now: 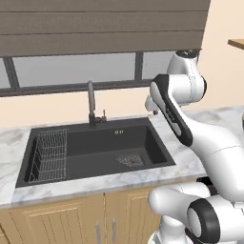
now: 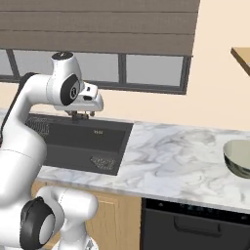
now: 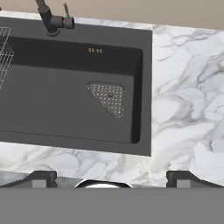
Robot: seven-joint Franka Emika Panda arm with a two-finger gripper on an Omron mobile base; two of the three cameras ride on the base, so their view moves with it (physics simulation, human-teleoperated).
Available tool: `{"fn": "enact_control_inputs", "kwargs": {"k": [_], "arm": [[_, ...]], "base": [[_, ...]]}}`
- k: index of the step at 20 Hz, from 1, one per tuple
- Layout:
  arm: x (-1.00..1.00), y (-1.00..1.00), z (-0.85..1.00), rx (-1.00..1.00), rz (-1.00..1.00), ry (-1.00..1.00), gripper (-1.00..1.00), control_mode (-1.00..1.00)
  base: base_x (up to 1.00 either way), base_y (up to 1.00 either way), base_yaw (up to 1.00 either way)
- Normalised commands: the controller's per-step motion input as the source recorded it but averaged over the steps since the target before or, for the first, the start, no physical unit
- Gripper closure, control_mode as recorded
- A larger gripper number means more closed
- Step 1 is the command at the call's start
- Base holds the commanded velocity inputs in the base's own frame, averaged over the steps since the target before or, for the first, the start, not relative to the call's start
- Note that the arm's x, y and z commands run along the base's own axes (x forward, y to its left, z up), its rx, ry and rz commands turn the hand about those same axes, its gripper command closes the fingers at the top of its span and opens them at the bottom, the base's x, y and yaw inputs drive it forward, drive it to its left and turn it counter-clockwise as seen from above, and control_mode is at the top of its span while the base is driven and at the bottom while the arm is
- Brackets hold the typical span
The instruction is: Place the two vegetables and bowl onto the tray for setting up a vegetable dip station.
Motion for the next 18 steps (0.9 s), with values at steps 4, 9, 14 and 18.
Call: {"fn": "enact_control_inputs", "kwargs": {"k": [4,9,14,18], "arm": [[0.00,0.00,0.00,0.00,0.00,0.00,-1.00,1.00],[0.00,0.00,0.00,0.00,0.00,0.00,-1.00,1.00],[0.00,0.00,0.00,0.00,0.00,0.00,-1.00,1.00],[0.00,0.00,0.00,0.00,0.00,0.00,-1.00,1.00]], "base": [[-0.09,-0.63,0.00],[-0.06,-0.63,0.00],[-0.05,-0.63,0.00],[-0.04,-0.63,0.00]]}}
